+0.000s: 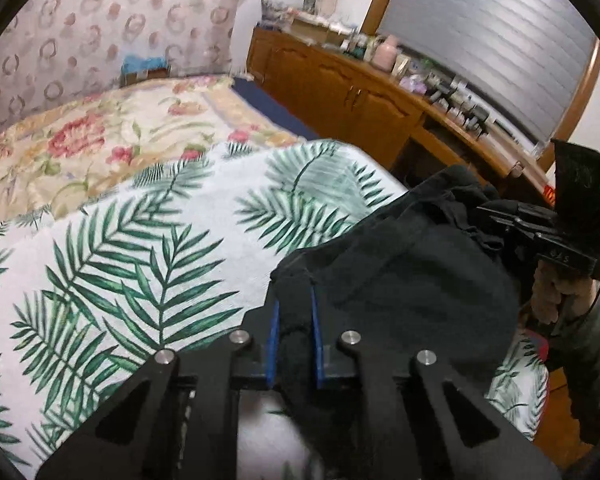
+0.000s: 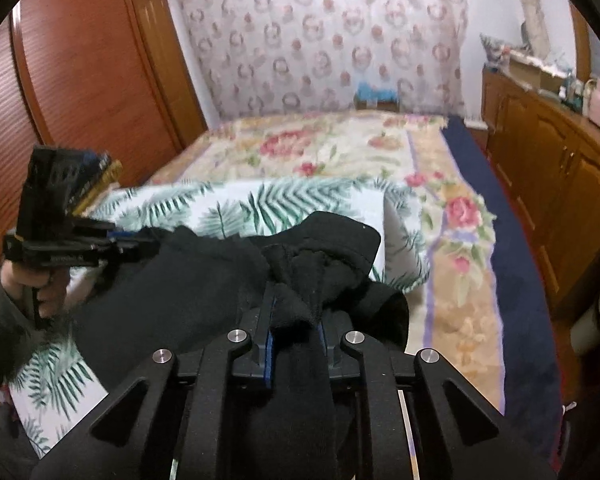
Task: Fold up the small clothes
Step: 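Grasp the folded black shirt with both grippers and lift it off the bed, then carry the folded shirt with both grippers onto the navy cloth by the yellow plush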
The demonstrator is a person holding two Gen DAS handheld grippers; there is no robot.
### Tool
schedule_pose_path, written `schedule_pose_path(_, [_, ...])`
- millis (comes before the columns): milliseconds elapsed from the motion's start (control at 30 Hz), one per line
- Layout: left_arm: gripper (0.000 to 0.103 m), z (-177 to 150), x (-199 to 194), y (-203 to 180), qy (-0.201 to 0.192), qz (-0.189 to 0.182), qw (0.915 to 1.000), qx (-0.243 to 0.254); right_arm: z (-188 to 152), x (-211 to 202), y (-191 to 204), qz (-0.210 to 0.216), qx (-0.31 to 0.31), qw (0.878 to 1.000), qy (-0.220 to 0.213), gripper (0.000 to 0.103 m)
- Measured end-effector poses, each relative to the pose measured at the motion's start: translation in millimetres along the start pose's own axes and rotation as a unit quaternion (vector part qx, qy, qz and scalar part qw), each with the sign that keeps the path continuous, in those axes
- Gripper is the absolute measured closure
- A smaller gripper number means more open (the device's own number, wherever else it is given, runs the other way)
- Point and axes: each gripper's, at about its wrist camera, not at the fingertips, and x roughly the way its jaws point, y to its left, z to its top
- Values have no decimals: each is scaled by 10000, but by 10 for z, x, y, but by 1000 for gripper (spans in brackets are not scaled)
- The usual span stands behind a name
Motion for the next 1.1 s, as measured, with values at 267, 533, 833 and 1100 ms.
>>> schedule_pose_path(267, [94, -12, -838, -237, -879, -105, 9960, 138, 169, -445, 400, -111, -357, 9976, -577, 91])
schedule_pose_path(533, [94, -133, -1698, -138, -1551, 340, 9872, 140, 520, -510, 905, 133, -791, 9934, -823, 91])
schedule_pose_path(833, [94, -450, -2670, 393, -2197, 1093, 9693, -149, 1149, -169, 1842, 719, -1564, 9801, -991, 91])
schedule_pose_path(1100, [94, -861, -3465, 1156, -2758, 1919, 9390, -730, 1828, 350, 3040, 1316, -2501, 9539, -1012, 91])
